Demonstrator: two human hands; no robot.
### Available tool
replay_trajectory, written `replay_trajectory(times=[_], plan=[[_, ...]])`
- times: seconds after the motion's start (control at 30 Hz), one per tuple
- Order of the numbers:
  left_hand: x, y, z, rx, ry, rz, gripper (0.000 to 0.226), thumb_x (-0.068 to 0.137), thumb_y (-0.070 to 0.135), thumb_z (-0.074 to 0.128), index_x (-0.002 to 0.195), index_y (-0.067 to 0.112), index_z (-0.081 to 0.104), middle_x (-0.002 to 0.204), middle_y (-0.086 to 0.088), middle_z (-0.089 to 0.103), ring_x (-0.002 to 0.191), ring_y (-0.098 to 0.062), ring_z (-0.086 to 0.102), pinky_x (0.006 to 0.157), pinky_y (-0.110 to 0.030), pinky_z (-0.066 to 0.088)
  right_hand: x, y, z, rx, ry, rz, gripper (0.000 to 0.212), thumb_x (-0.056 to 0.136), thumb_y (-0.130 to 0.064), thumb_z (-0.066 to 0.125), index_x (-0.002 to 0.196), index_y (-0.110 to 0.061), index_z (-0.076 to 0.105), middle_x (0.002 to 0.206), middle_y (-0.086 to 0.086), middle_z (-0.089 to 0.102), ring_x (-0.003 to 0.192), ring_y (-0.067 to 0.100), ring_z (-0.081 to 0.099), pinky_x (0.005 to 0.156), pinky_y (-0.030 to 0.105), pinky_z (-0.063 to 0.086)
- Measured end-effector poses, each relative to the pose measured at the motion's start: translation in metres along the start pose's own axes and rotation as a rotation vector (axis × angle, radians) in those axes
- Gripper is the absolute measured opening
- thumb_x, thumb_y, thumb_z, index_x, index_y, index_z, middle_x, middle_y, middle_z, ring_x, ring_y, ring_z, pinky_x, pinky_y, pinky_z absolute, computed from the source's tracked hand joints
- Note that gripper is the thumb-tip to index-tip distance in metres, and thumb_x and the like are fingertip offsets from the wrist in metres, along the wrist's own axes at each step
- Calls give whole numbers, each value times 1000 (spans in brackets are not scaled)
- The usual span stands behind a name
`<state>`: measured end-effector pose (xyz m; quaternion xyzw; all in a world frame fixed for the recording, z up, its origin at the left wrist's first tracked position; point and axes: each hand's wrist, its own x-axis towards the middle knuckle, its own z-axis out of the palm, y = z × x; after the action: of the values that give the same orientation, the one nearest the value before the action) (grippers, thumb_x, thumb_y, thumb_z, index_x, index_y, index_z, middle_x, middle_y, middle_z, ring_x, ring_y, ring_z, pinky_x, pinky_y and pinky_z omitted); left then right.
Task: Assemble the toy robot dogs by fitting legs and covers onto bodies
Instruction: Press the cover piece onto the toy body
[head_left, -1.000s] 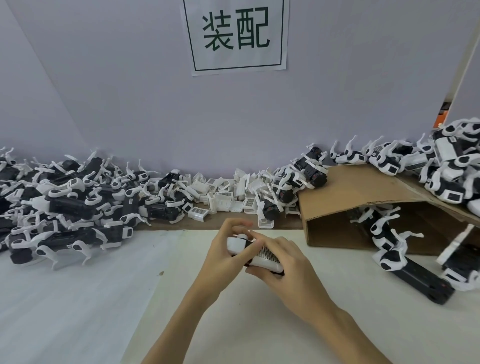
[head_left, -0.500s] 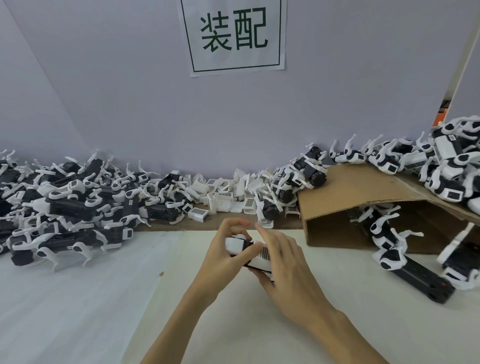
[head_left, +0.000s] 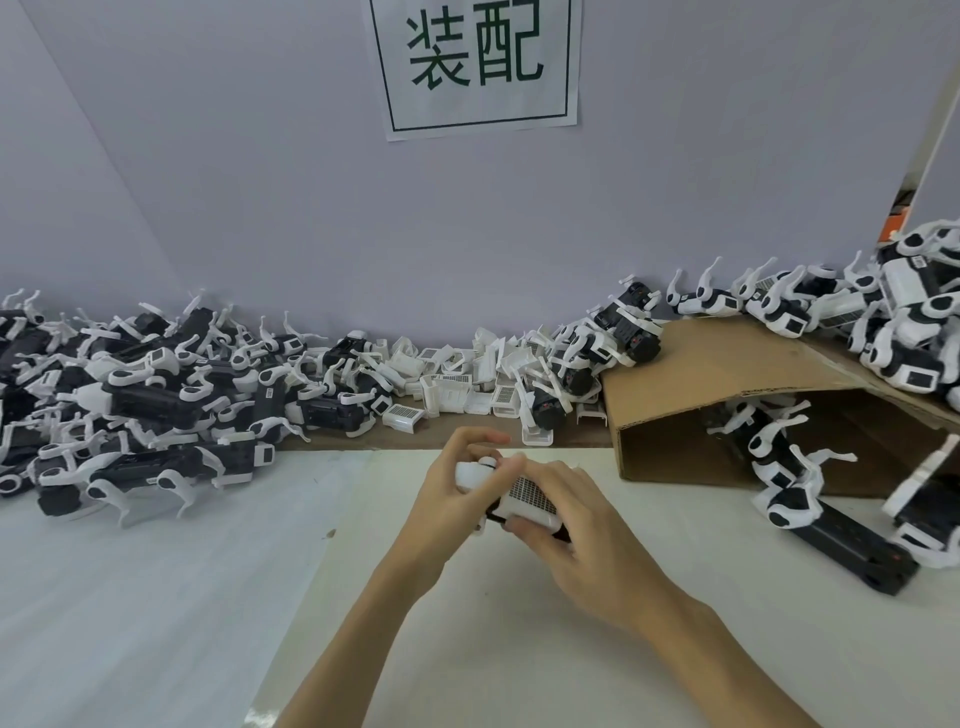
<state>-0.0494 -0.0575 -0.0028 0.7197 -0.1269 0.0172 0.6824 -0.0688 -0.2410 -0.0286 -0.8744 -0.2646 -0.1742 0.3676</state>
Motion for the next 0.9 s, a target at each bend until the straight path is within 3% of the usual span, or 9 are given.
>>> replay_trajectory(times=[0.13, 0.23, 0.3, 0.43, 0.53, 0.63, 0.73, 0.8, 0.9], plan=[[1, -3, -3, 26, -40, 23, 48, 83, 44, 87, 126, 38, 66, 117, 5, 69, 73, -12, 66, 59, -18, 46, 1, -1, 0, -94, -23, -5, 61, 102, -50, 57, 157, -42, 34, 128, -21, 48, 118, 8, 46, 97, 35, 50], [1, -2, -7, 34, -53, 37, 48, 87, 41, 85, 130, 40, 65, 119, 7, 68, 68, -15, 64, 56, -19, 44, -1, -3, -2, 200, -68, 95, 64, 101, -52, 57, 157, -51, 26, 138, -28, 45, 134, 5, 42, 101, 34, 52], [1, -1, -8, 64, -51, 54, 50, 88, 41, 85, 133, 42, 63, 115, 9, 67, 64, -12, 61, 57, -18, 45, 0, -6, -6, 400, -31, 197, 55, 101, -60, 50, 153, -53, 34, 138, -26, 52, 129, -1, 51, 93, 27, 57], [0, 3, -13, 187, -101, 139, 52, 91, 34, 83, 137, 40, 60, 114, 9, 67, 96, -14, 64, 69, -25, 53, 7, -1, -25, 326, -121, 224, 36, 98, -54, 56, 127, -36, 68, 118, -13, 67, 112, -1, 61, 90, 14, 49], [-1, 6, -13, 228, -197, 180, 53, 90, 32, 85, 138, 34, 61, 119, 7, 66, 110, -19, 66, 84, -35, 60, 5, 4, -34, 309, -198, 249, 24, 95, -52, 67, 115, -39, 70, 115, -16, 67, 115, -2, 59, 90, 8, 46], [1, 4, -12, 378, -158, 340, 59, 87, 30, 89, 139, 33, 60, 135, 8, 55, 132, -19, 57, 106, -21, 46, 1, 6, -32, 147, -60, 222, 30, 88, -56, 73, 113, -44, 65, 117, -33, 54, 127, -13, 40, 93, -2, 31], [3, 1, -14, 543, -68, 421, 68, 81, 40, 92, 138, 35, 56, 143, 14, 44, 145, -18, 41, 116, -16, 32, 2, 4, -28, -15, 76, 97, 43, 84, -55, 74, 120, -32, 68, 120, -45, 40, 131, -10, 37, 102, 4, 30], [4, -4, -18, 597, -50, 397, 63, 77, 56, 88, 130, 41, 58, 135, 25, 47, 141, -12, 40, 112, -14, 32, 4, 3, -29, -72, 149, 30, 45, 82, -45, 82, 120, -24, 73, 120, -38, 43, 132, 1, 44, 106, 17, 36], [4, -10, -20, 593, -101, 275, 56, 72, 75, 78, 120, 49, 63, 123, 32, 50, 126, 2, 41, 101, -13, 32, 4, 4, -29, -84, 169, -38, 43, 80, -43, 84, 115, -20, 73, 112, -24, 59, 119, 8, 54, 98, 31, 48]])
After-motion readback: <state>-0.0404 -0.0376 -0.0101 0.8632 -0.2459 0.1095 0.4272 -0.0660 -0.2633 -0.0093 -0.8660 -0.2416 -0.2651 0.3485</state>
